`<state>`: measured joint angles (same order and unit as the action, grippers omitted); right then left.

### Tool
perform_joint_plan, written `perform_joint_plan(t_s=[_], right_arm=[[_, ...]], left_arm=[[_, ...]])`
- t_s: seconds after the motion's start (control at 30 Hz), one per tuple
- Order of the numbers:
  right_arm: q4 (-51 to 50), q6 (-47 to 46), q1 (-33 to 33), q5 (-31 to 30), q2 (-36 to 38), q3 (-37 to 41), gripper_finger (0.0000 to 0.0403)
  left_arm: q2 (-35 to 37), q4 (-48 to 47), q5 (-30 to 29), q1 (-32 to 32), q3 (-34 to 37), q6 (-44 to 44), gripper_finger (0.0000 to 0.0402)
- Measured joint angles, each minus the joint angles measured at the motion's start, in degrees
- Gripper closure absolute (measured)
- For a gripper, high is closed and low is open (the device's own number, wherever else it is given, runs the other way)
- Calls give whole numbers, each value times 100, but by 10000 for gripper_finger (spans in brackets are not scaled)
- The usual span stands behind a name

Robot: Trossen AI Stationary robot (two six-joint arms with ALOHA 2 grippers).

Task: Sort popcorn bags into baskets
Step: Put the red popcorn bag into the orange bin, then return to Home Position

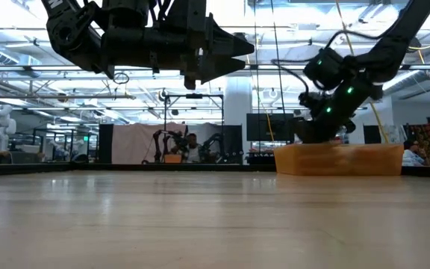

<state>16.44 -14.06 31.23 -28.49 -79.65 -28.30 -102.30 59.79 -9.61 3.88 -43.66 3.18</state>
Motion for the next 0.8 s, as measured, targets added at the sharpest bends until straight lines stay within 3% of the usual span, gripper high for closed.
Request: perform_joint_plan(t_s=[0.2,0.43,0.57,0.8], right_arm=[[-200,179,-271,217,1267,5,402],[-127,632,-881,1664,2476,89,403],[-44,760,-1510,1821,2977,345,403],[11,1287,-2371,1807,3412,719,403]], left_arm=[[0,4,2,0,0,-56,163],[49,-19,2,4,0,50,163],[585,-818,2,109,-1,19,163],[1878,-3211,-244,142,-4,-233,163]])
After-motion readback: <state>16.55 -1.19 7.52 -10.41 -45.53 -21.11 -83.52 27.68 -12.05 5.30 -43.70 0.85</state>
